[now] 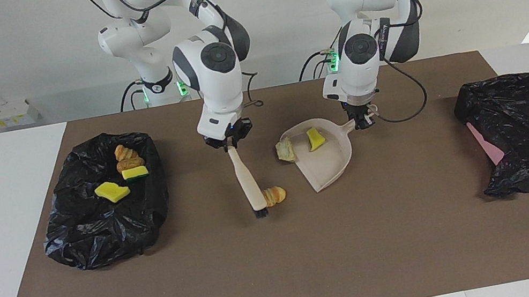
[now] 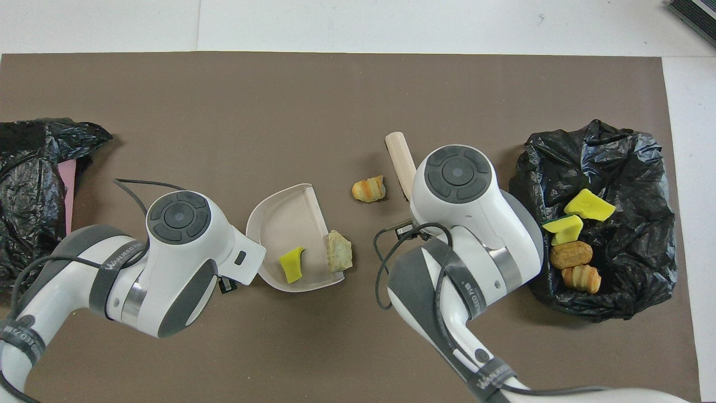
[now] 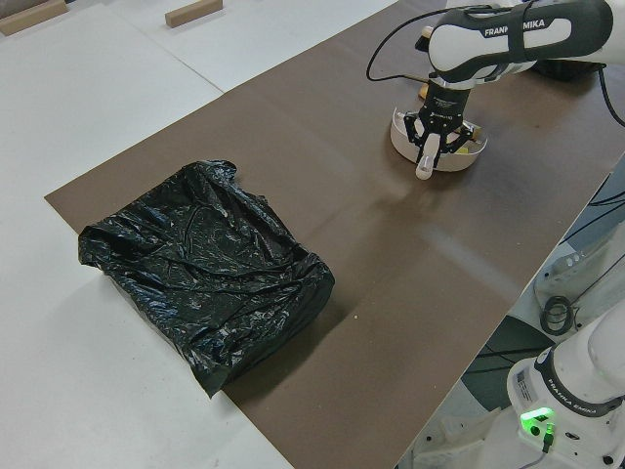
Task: Sweep and dump trash in bin
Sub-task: 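Sweep the bread piece into the dustpan with the right gripper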
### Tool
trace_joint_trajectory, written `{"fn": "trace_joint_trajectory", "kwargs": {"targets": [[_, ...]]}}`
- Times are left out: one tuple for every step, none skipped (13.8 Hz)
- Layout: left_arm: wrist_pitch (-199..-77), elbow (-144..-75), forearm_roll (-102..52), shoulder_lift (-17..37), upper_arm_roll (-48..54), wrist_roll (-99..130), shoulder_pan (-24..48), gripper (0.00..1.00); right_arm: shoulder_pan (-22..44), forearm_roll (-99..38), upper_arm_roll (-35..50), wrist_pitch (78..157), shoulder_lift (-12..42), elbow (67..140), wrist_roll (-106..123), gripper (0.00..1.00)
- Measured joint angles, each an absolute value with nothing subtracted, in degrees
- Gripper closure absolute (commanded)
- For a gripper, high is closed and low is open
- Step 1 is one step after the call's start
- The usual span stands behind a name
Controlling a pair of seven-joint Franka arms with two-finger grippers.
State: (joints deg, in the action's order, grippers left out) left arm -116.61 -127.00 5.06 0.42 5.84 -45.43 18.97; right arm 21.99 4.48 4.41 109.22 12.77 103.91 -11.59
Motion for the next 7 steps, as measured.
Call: {"fn": "trace_joint_trajectory", "kwargs": {"targets": [[-116.6,-126.9,5.1,0.5,5.8,-45.4,19.0,1.0,21.4,4.9,4.4,109.2,14.0,103.1,-10.8,1.0],[-116.6,-126.8,5.1,0.6,5.8,-45.4,19.0,1.0,21.4,5.0,4.5,109.3,15.1,102.7,-10.6,1.0],[-116.6,-126.8,5.1,0.7,5.8,-45.4,19.0,1.0,21.8,5.0,4.7,109.4,16.0,102.8,-10.6,1.0],[-116.6,-126.8,5.1,0.7,5.8,-45.4,19.0,1.0,22.4,5.0,4.9,109.4,16.6,103.1,-10.6,1.0],[-116.6,-126.8,5.1,0.7,5.8,-45.3,19.0,1.0,23.0,4.7,5.0,109.3,16.7,103.9,-10.6,1.0],[-116.6,-126.8,5.1,0.7,5.8,-45.3,19.0,1.0,23.7,4.0,5.2,109.2,16.5,105.1,-10.6,1.0],[-116.6,-126.8,5.1,0.7,5.9,-45.3,19.0,1.0,24.3,2.7,5.3,109.2,15.9,106.5,-10.6,1.0]]}}
